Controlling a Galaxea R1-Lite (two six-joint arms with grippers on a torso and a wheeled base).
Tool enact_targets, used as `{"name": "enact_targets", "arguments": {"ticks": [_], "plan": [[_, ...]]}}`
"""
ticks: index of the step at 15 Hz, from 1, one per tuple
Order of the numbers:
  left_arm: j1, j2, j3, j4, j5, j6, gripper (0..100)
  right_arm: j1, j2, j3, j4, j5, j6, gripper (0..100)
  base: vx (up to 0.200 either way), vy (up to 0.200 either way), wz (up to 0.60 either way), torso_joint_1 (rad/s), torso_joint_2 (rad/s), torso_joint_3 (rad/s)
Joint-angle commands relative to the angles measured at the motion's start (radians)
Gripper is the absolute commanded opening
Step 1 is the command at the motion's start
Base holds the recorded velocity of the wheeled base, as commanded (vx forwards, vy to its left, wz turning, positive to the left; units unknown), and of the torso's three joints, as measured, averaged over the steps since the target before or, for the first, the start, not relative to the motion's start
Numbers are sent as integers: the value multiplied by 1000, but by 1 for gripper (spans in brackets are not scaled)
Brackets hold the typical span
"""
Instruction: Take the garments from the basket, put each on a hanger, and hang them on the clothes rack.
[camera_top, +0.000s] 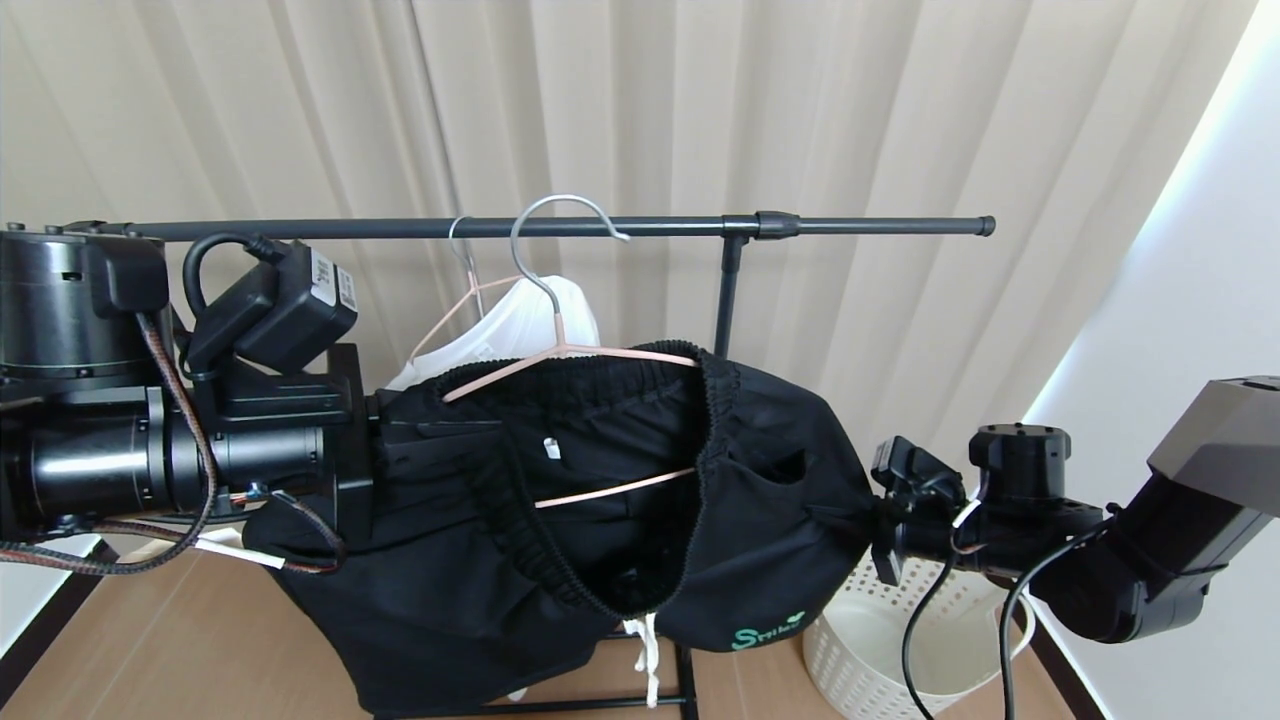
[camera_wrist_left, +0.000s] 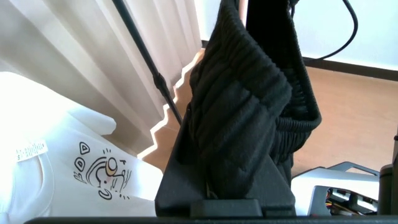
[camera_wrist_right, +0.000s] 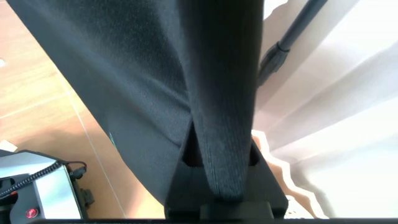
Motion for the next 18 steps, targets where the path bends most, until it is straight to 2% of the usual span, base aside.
{"name": "enact_targets", "arguments": {"ticks": [1, 15, 16, 18], "plan": [[0, -5, -1, -1, -1, 0, 0, 0, 12, -2, 0, -1, -1, 0, 0, 0, 0, 0, 0, 0], [0, -4, 3, -7, -1, -3, 0, 0, 12, 2, -9, -21, -4, 0, 0, 0, 0, 0, 0, 0], [0, -2, 3, -7, 1, -3, 0, 2, 5, 5, -7, -21, -4, 100, 0, 0, 0, 0, 0, 0], [2, -1, 6, -7, 1, -3, 0, 3, -31, 27, -13, -8, -5, 100, 0, 0, 0, 0, 0, 0]]}}
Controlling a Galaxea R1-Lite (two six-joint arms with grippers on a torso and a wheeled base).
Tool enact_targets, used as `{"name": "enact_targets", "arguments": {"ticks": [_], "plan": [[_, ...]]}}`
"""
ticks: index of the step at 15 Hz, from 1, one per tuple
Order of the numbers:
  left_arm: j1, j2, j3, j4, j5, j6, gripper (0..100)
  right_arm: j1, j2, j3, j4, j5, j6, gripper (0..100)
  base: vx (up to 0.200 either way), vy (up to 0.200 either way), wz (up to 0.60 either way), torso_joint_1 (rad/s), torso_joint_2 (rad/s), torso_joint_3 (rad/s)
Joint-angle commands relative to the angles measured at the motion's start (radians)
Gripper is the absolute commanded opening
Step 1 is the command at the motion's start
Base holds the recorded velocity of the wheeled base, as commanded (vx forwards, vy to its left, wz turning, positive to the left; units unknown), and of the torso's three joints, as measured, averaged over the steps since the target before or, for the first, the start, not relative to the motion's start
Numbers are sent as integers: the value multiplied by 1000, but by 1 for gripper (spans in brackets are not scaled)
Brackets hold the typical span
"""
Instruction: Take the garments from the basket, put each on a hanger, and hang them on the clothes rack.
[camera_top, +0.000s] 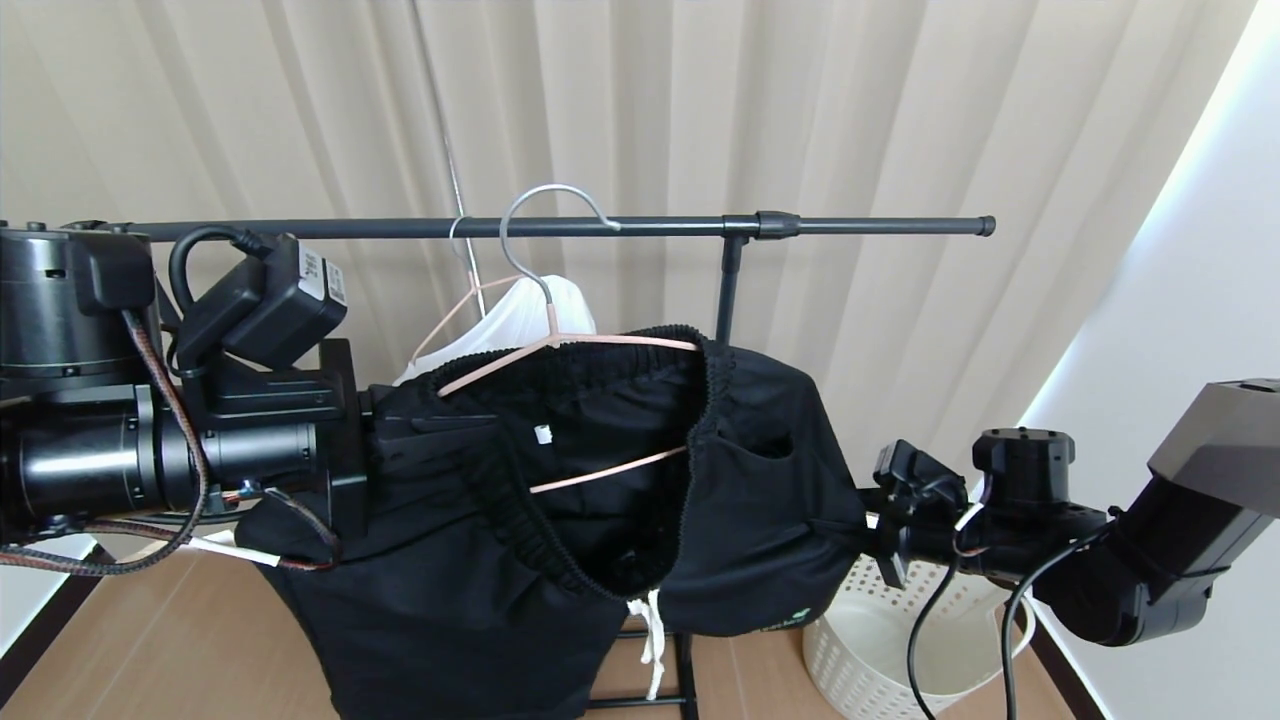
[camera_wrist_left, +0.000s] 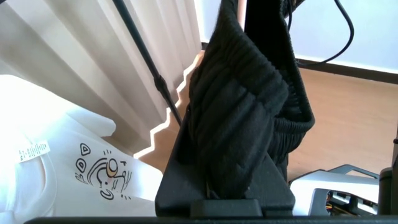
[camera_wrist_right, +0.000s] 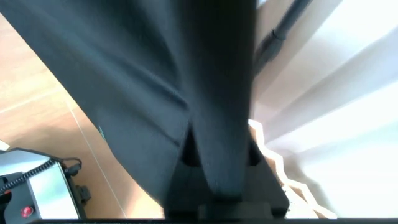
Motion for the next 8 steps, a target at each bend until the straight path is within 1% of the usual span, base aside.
{"name": "enact_targets", "arguments": {"ticks": [1, 2, 3, 5, 8], "plan": [[10, 4, 9, 3, 0, 0, 0, 2, -52, 24, -10, 34, -1, 100, 0, 0, 0, 0, 0, 0], [14, 4, 10, 3, 0, 0, 0, 2, -65, 30, -16, 58, -1, 100, 0, 0, 0, 0, 0, 0], [25, 7, 10, 3, 0, 0, 0, 2, -98, 48, -36, 103, -1, 100, 0, 0, 0, 0, 0, 0], [39, 16, 16, 3, 0, 0, 0, 3, -175, 85, -59, 114, 0, 100, 0, 0, 0, 0, 0, 0], [57, 27, 20, 3, 0, 0, 0, 9, -262, 114, -59, 147, 2, 100, 0, 0, 0, 0, 0, 0]]}}
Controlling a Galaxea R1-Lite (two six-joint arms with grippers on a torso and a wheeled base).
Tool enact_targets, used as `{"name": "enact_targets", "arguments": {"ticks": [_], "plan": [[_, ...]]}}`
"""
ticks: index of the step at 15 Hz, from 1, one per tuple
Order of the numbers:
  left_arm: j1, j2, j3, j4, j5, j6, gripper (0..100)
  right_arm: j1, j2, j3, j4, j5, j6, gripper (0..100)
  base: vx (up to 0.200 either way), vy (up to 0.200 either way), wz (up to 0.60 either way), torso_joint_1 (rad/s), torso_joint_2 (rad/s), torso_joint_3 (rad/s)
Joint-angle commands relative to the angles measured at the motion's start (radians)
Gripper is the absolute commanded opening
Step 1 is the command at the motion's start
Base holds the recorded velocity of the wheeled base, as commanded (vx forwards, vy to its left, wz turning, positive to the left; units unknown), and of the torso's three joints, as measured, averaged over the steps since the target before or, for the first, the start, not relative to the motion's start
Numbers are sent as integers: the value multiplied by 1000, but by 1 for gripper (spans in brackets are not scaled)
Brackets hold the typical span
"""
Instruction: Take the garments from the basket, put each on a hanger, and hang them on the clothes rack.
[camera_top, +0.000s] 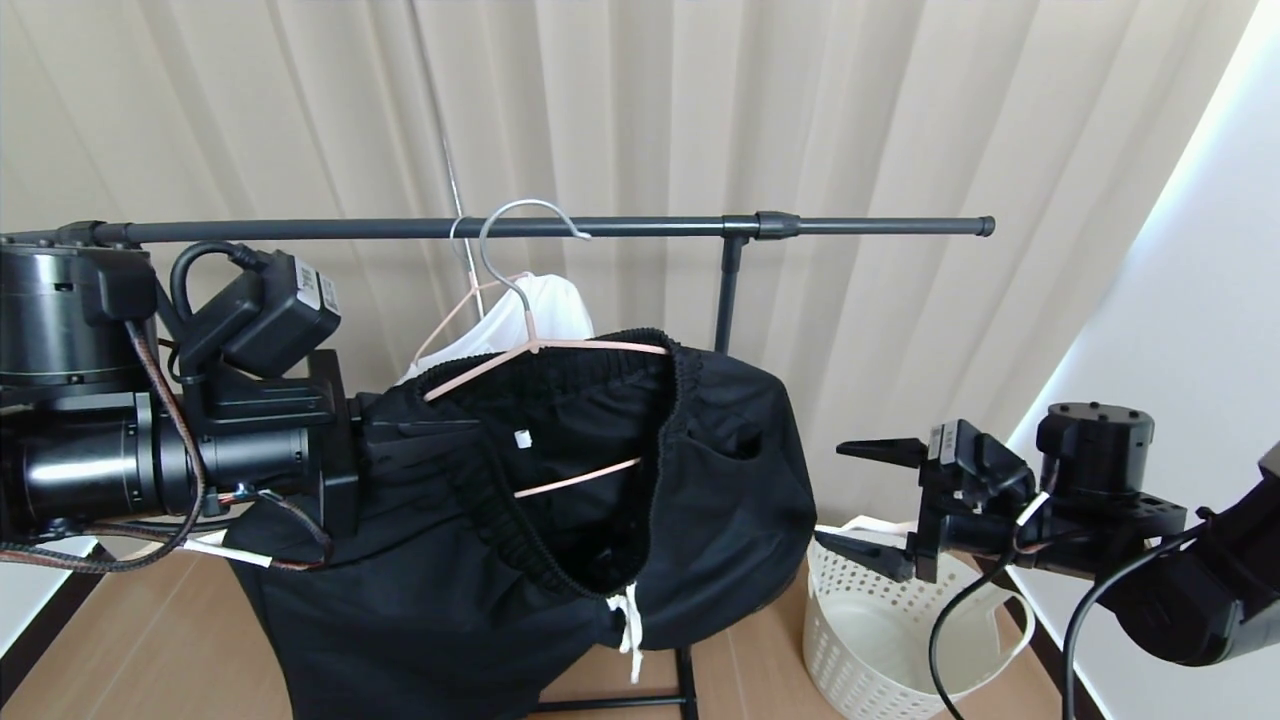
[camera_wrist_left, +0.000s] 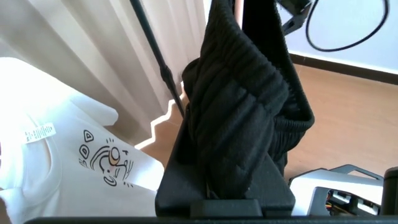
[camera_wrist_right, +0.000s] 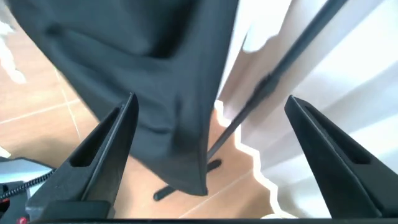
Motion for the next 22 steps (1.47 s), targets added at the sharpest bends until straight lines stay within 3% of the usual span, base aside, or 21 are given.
{"name": "enact_targets", "arguments": {"ticks": [1, 2, 4, 5, 9, 13, 17, 18, 22], "plan": [[6, 15, 7, 1, 0, -1, 0, 12, -94, 18, 0, 4, 5, 100, 0, 0, 0, 0, 0, 0], [11, 17, 10, 1, 0, -19, 0, 47, -134, 18, 7, -4, 19, 100, 0, 0, 0, 0, 0, 0], [11, 17, 13, -1, 0, -50, 0, 105, -200, 27, 4, -53, 137, 100, 0, 0, 0, 0, 0, 0], [11, 17, 24, -1, 1, -64, 0, 145, -229, 26, 4, -104, 208, 100, 0, 0, 0, 0, 0, 0], [12, 9, 59, -13, 12, -149, 0, 266, -253, -8, 6, -286, 343, 100, 0, 0, 0, 0, 0, 0], [-35, -28, 70, -12, 189, -335, 0, 291, -255, -65, 13, -358, 467, 100, 0, 0, 0, 0, 0, 0], [-167, -11, 53, -16, 402, -519, 0, 286, -253, -74, 13, -364, 469, 100, 0, 0, 0, 0, 0, 0], [-178, -3, 45, -22, 419, -534, 0, 286, -253, -74, 13, -364, 469, 100, 0, 0, 0, 0, 0, 0], [-267, 101, -84, -32, 626, -625, 0, 283, -249, -74, 13, -393, 467, 100, 0, 0, 0, 0, 0, 0]]}}
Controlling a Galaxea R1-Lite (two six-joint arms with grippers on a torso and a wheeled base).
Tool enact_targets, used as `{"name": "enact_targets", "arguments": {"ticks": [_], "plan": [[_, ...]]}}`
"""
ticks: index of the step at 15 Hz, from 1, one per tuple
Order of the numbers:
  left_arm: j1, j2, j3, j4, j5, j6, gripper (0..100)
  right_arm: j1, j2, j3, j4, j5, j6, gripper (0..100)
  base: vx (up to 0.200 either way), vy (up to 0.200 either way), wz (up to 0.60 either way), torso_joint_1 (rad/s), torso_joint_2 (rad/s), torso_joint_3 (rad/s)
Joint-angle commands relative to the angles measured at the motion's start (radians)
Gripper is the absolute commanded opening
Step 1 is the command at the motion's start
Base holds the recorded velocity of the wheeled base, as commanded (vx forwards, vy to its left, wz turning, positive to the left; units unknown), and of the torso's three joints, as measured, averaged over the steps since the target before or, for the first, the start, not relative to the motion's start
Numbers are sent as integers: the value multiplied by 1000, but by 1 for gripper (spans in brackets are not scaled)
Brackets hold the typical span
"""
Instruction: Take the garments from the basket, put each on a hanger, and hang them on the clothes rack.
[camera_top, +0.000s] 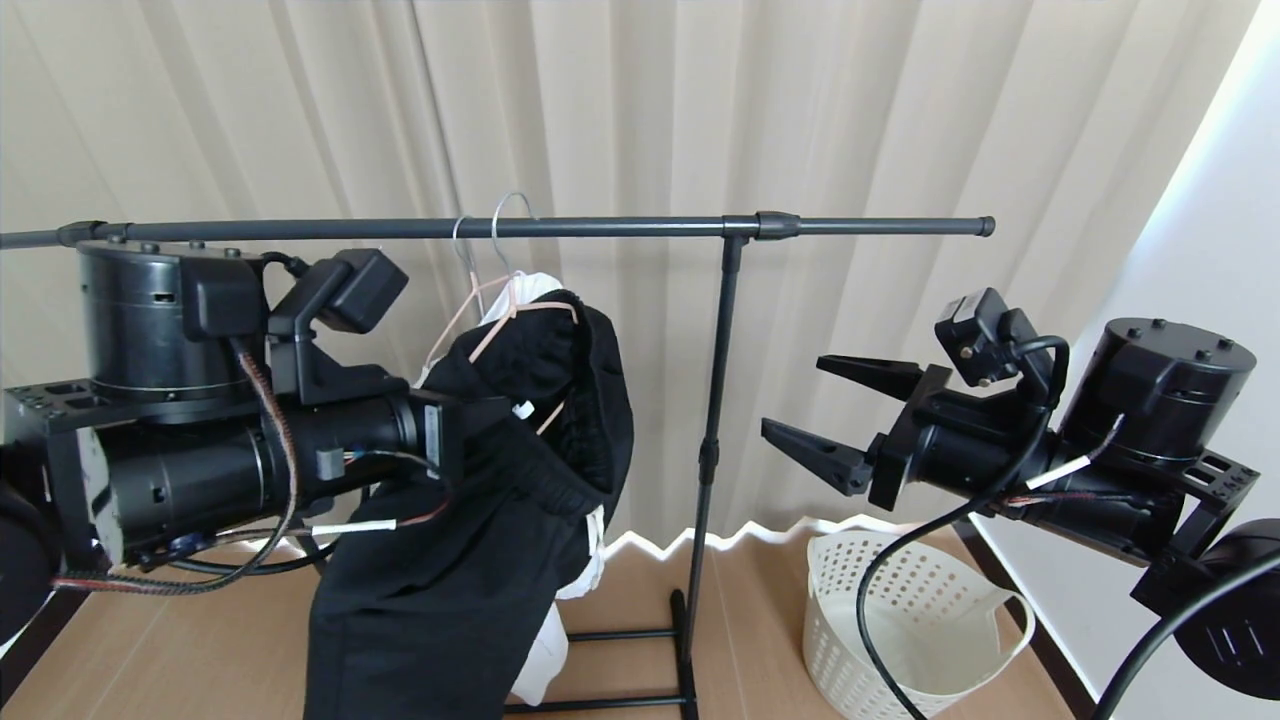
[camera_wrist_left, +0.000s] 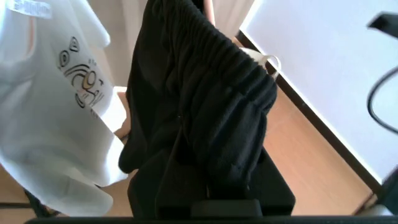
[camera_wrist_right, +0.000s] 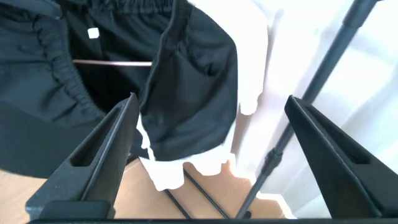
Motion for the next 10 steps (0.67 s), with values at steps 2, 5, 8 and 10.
{"name": "enact_targets", "arguments": {"ticks": [2, 5, 8, 10], "plan": [[-43, 79, -87, 3, 35, -24, 0, -1, 8, 0, -1, 0, -2, 100, 0, 0, 0, 0, 0, 0], [-40, 133, -162, 4, 37, -25, 0, -4, 11, 0, -1, -1, -2, 100, 0, 0, 0, 0, 0, 0], [-37, 207, -242, 4, 37, -36, 0, -27, 9, -2, -1, 0, -2, 100, 0, 0, 0, 0, 0, 0], [-32, 248, -291, 4, 37, -37, 0, -36, 13, -9, 1, 0, -2, 100, 0, 0, 0, 0, 0, 0]]}}
